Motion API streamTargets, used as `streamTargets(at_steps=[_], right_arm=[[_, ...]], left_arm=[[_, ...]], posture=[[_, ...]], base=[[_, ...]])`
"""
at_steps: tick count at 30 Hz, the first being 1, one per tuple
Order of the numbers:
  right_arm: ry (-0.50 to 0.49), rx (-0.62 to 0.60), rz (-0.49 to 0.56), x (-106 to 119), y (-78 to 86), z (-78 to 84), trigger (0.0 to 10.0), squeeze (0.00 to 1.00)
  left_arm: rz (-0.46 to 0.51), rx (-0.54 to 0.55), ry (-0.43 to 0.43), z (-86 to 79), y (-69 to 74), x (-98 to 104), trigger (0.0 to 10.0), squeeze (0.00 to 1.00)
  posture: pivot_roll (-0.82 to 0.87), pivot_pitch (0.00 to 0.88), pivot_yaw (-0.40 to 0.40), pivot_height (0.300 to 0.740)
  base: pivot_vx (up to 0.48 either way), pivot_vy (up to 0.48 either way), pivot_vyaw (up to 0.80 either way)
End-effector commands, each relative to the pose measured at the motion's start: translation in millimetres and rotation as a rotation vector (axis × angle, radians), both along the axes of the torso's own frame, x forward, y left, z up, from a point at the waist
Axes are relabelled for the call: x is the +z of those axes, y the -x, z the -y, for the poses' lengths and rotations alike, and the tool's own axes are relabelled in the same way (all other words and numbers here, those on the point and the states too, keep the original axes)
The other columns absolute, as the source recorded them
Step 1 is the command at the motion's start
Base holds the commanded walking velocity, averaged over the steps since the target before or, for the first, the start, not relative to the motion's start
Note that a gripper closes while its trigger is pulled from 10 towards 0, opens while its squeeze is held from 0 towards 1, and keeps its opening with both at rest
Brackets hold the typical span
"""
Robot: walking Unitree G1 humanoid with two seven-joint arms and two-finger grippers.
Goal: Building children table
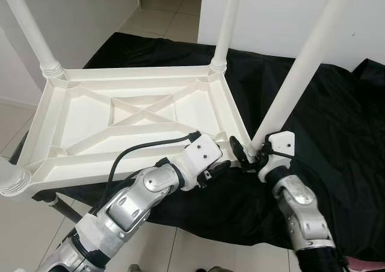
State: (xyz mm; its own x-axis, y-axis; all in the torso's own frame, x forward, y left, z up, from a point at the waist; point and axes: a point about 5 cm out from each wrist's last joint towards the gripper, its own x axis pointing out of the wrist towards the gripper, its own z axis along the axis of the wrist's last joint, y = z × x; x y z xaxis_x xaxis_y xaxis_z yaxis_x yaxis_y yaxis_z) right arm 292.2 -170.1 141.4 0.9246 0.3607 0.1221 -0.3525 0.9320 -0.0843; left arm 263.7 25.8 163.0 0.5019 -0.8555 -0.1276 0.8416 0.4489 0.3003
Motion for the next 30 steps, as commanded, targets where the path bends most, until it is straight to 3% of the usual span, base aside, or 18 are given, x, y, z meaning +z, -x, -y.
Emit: streamTargets(at_steps=[1, 3, 4, 5, 7, 9, 11, 12, 22, 24, 30], right_arm=[[-0.008, 0.024, 0.003, 1, -1.8, 1.5, 8.4, 0.00], [-0.010, 0.030, 0.005, 2, -2.6, 2.4, 8.4, 0.00], [0.002, 0.051, 0.014, 3, -3.8, 3.3, 7.3, 0.00], [0.012, 0.065, 0.020, 4, -5.5, 5.0, 5.4, 0.00], [0.019, 0.074, 0.023, 5, -6.7, 6.3, 5.4, 0.00], [0.029, 0.086, 0.023, 5, -9.1, 10.1, 3.4, 0.00], [0.032, 0.089, 0.023, 5, -9.6, 11.4, 3.4, 0.00], [0.040, 0.093, 0.020, 4, -9.8, 13.4, 0.0, 0.00], [0.036, 0.114, -0.010, -4, -2.1, 13.5, 0.0, 0.00], [0.019, 0.095, -0.016, -4, 0.3, 10.4, 10.0, 0.00], [0.016, -0.027, -0.055, -7, -0.1, 9.4, 10.0, 0.00]], left_arm=[[-0.012, -0.084, -0.025, 2.5, 5.6, -2, 10.0, 0.00], [-0.012, -0.083, -0.025, 2.6, 5.2, -2, 10.0, 0.00], [-0.011, -0.084, -0.025, 3.1, 5.5, -2, 10.0, 0.00], [-0.010, -0.085, -0.025, 3.6, 6.3, -2, 10.0, 0.00], [-0.010, -0.087, -0.025, 4.0, 6.7, -1, 10.0, 0.00], [-0.008, -0.088, -0.026, 4.4, 7.1, -2, 10.0, 0.00], [-0.008, -0.088, -0.026, 4.4, 7.1, -2, 10.0, 0.00], [-0.009, -0.087, -0.026, 4.3, 7.3, -2, 10.0, 0.00], [-0.013, -0.090, -0.024, 4.2, 10.2, -3, 10.0, 0.00], [-0.014, -0.093, -0.027, 4.3, 10.4, -4, 10.0, 0.00], [-0.011, -0.086, -0.027, 4.3, 8.2, -4, 10.0, 0.00]], posture=[[0.00, 0.100, -0.052, 0.740], [0.00, 0.100, -0.051, 0.740], [0.00, 0.098, -0.050, 0.740], [0.00, 0.097, -0.052, 0.740], [0.01, 0.096, -0.053, 0.740], [0.01, 0.095, -0.056, 0.740], [0.01, 0.095, -0.056, 0.740], [0.01, 0.094, -0.057, 0.740], [0.00, 0.090, -0.059, 0.740], [0.00, 0.090, -0.063, 0.740], [0.00, 0.092, -0.073, 0.740]], base=[[0.000, 0.000, 0.00], [0.000, 0.000, 0.00], [0.000, 0.000, 0.00], [0.000, 0.000, 0.00], [0.000, 0.000, 0.00], [0.000, 0.000, 0.00], [0.000, 0.000, 0.00], [0.000, 0.000, 0.00], [0.000, 0.000, 0.00], [0.000, 0.000, 0.00], [0.000, 0.000, 0.00]])
